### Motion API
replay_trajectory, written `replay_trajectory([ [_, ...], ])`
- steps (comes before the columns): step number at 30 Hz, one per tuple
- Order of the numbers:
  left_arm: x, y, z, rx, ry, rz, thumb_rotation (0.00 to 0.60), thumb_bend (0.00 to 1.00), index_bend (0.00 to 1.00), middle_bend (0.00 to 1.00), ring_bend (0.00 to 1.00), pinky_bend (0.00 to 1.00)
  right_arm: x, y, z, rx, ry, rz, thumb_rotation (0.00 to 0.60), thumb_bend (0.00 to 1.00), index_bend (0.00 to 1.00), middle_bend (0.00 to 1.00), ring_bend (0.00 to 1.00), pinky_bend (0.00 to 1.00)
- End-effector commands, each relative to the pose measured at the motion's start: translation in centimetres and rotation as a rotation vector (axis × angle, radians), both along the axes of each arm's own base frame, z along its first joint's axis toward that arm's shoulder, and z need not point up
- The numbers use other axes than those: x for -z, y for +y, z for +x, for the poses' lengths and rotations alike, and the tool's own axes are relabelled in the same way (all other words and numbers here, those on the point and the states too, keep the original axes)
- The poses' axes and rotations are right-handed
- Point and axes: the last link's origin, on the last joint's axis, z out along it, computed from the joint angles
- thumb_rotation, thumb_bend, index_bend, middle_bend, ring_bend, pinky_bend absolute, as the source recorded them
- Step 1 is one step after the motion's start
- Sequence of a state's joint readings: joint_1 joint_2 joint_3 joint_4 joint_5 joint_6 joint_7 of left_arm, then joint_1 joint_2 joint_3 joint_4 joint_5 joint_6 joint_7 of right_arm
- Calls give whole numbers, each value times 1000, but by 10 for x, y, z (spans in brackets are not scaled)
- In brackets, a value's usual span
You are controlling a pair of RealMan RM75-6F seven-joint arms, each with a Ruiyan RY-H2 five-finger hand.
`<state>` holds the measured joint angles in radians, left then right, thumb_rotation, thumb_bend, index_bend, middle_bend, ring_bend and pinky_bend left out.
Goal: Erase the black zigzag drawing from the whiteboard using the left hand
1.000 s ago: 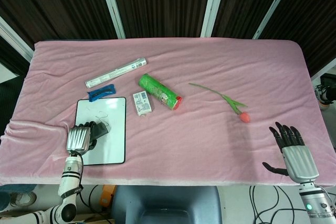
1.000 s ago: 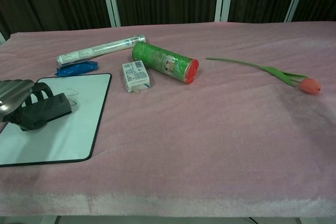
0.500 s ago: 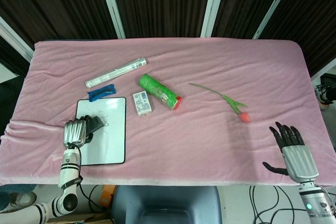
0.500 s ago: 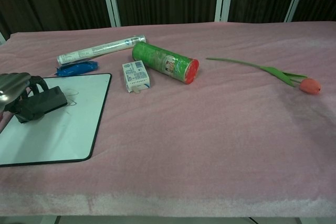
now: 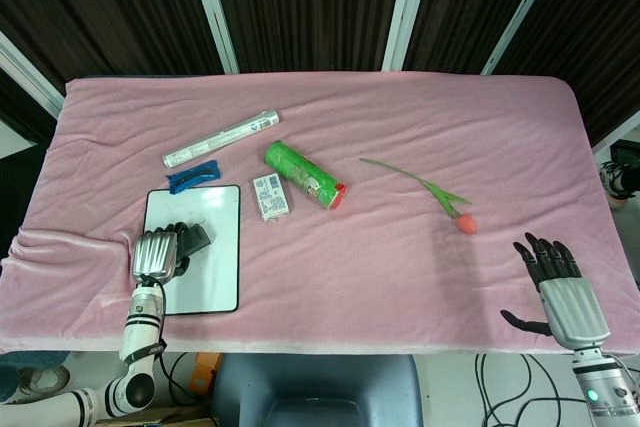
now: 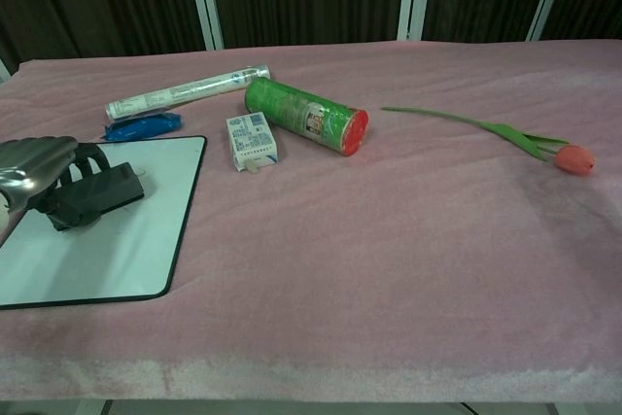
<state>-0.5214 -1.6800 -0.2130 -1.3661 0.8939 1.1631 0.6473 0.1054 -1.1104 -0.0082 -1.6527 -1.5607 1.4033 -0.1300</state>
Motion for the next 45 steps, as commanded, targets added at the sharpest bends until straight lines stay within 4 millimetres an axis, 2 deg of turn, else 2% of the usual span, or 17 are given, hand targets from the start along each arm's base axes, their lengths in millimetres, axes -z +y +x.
replay_trajectory([
  [1,2,-3,1,-3,-9,-27,600,713,613,729,637,683,-4,2,1,-9,-18,0,600,303,0,0,0,124],
  [11,8,-4,8,29,2,-39,600,709,613,729,637,683,-13,7,0,-25,-56,-14,600,304,0,0,0,125],
  [23,2,32,4,-27,4,19,600,707,614,729,637,677,-16,9,-1,-28,-62,-24,600,303,0,0,0,125],
  [31,-3,49,1,-66,15,38,600,707,614,729,637,677,-16,8,0,-25,-61,-25,600,303,0,0,0,125],
  [45,-2,78,11,-104,35,75,600,707,615,730,637,677,-18,9,0,-27,-67,-27,600,304,0,0,0,125],
])
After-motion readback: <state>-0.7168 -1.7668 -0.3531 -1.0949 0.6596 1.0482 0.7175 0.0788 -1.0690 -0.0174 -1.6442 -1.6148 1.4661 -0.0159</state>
